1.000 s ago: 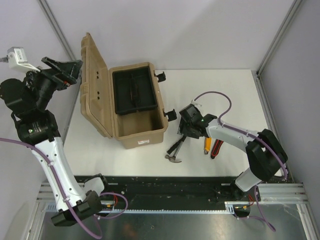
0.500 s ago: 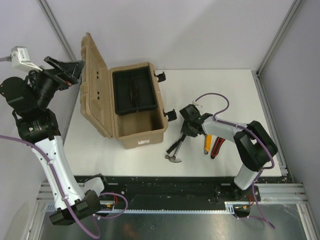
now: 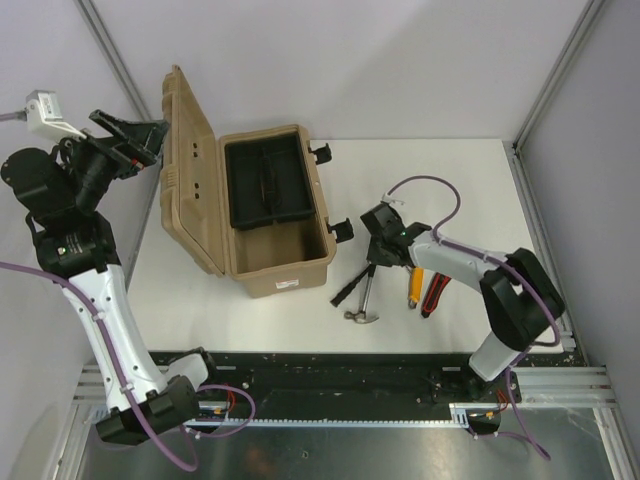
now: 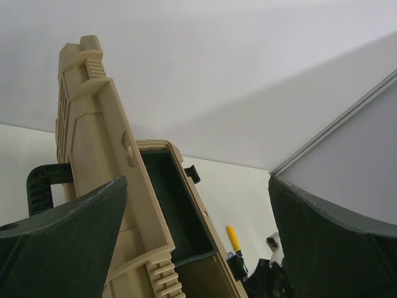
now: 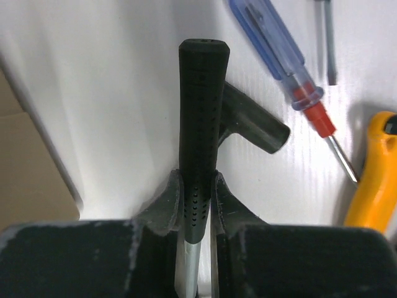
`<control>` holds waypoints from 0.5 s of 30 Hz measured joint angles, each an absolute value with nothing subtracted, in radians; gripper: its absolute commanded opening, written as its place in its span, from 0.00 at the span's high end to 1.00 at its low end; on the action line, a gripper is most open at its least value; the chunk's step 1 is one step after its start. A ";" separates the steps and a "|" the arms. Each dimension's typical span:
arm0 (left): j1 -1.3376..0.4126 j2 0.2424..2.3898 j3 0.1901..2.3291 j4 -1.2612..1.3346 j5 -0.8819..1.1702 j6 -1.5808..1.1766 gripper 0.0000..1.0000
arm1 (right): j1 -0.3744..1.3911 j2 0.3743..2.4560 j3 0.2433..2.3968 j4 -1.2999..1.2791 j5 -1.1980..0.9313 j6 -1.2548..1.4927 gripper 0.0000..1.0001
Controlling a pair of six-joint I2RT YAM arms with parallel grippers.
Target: Pack the tool kit
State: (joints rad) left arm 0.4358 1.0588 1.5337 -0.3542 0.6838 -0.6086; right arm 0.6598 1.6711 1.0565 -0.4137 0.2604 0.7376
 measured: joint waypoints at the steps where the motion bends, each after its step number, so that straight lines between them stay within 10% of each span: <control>1: 0.436 1.060 1.534 -0.354 0.684 -0.609 0.00 | 0.660 1.650 1.056 -0.421 0.266 0.717 1.00; 15: 0.434 1.075 1.536 -0.355 0.683 -0.609 0.01 | 0.545 1.258 1.076 -0.428 0.112 0.478 1.00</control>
